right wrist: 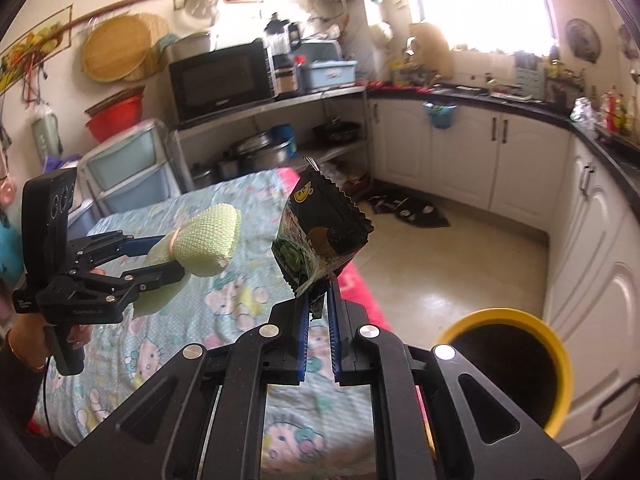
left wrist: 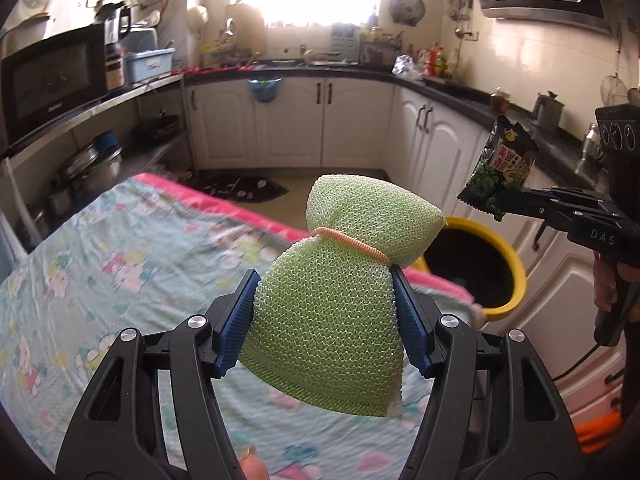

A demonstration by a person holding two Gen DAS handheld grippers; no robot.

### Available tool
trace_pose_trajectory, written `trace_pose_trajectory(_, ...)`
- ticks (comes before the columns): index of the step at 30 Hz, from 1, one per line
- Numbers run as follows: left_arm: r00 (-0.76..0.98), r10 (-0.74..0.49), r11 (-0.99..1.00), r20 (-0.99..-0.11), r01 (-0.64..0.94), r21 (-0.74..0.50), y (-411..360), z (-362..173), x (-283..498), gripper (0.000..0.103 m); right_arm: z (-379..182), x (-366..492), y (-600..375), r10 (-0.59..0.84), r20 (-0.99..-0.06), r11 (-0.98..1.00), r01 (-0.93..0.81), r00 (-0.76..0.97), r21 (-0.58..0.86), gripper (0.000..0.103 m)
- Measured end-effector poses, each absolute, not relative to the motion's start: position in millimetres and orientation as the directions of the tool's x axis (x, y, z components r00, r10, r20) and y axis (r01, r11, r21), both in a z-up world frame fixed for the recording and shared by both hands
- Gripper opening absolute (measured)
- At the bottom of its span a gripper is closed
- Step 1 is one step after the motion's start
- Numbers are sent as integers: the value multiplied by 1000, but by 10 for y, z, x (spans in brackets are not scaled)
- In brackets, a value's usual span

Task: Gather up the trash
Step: 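Carry the snack packet and green sponge in both tools over the bin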

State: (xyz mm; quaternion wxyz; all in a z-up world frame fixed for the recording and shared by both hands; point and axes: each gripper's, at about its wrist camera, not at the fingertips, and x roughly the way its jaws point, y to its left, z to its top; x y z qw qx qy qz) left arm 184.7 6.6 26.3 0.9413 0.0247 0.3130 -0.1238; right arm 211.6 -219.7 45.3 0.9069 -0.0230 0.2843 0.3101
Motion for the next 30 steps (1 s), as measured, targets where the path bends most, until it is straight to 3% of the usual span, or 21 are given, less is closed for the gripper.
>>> trace_pose_trajectory(21, 815, -310, 950, -490, 281, -134, -696, 663, 2131, 56, 712, 1924, -3213, 371, -437, 927, -357, 820, 116, 9)
trace_pose_trajectory(30, 787, -369, 927, -494, 348, -138, -1178, 628, 2398, 57, 609, 1975, -3535, 259, -455, 966, -235, 852, 110, 9)
